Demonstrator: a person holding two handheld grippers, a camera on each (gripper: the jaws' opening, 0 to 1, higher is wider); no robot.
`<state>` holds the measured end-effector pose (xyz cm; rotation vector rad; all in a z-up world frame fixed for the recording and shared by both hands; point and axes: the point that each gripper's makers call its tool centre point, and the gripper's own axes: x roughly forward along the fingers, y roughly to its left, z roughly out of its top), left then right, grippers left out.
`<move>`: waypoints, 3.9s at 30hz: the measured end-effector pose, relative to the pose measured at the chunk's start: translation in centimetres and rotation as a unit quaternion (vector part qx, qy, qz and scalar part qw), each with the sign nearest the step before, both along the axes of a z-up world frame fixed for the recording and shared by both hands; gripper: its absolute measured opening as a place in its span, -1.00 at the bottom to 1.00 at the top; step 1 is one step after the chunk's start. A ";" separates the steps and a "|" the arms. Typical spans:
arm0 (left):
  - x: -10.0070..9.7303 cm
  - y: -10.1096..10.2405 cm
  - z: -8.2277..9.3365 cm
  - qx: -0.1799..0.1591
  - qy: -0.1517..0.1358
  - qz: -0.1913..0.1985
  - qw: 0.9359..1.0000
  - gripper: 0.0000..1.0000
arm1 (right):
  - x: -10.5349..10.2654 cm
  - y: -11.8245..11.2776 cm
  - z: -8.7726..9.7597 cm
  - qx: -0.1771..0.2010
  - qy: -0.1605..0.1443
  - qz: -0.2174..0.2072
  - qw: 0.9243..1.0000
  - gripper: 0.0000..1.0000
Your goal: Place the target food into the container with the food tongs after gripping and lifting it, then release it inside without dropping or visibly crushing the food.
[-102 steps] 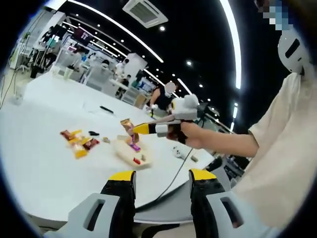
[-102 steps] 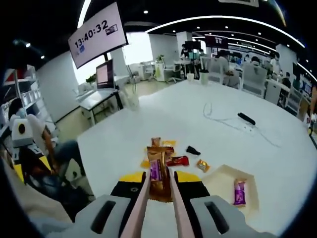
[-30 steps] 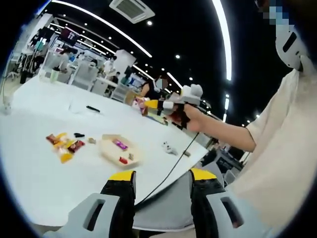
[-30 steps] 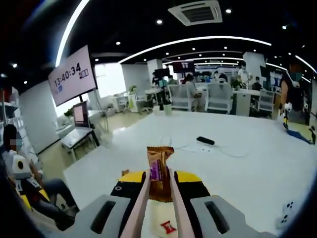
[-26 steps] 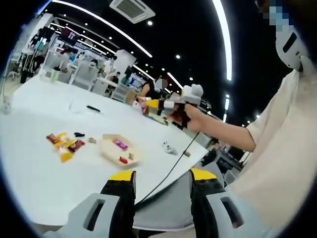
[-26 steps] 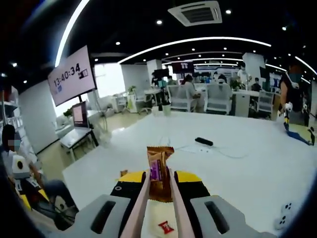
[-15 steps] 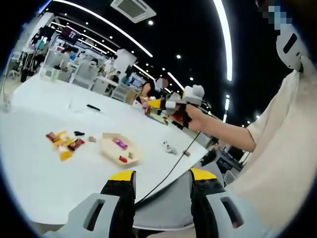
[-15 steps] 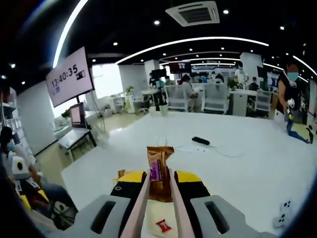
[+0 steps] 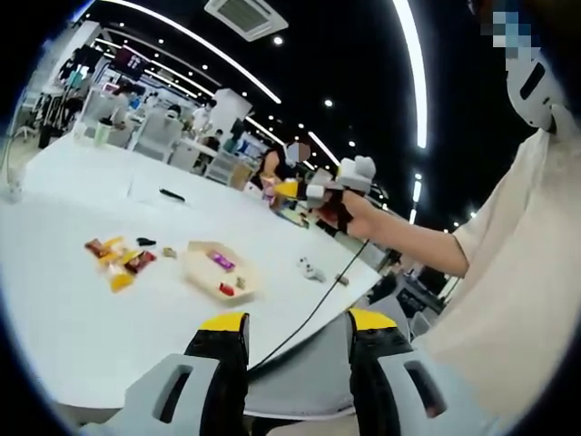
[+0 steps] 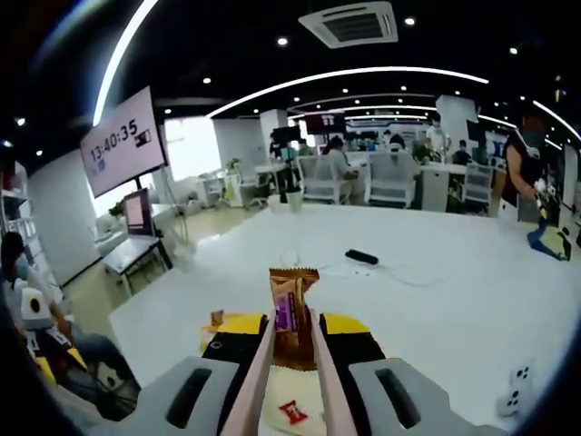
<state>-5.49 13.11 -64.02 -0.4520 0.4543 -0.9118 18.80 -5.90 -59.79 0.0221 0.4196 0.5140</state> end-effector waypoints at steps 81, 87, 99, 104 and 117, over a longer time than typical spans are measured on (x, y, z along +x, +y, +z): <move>-0.2 0.7 -0.5 -0.005 0.008 0.016 1.000 -0.17 | 0.5 1.4 -2.5 0.002 0.030 0.024 0.999 -0.48; -0.3 0.8 -0.6 -0.006 0.010 0.019 1.000 -0.17 | 0.3 2.8 -2.8 0.013 0.042 0.046 0.998 -0.45; -0.3 1.1 -0.9 -0.008 0.014 0.025 1.000 -0.17 | 0.5 4.6 -3.1 0.009 0.050 0.071 0.996 -0.44; -0.2 1.5 -1.1 -0.009 0.016 0.031 0.999 -0.17 | 0.6 5.9 -3.4 0.001 0.052 0.086 0.995 -0.44; -0.2 2.3 -1.7 -0.014 0.026 0.049 0.998 -0.17 | 1.0 8.8 -4.8 -0.022 0.066 0.124 0.990 -0.43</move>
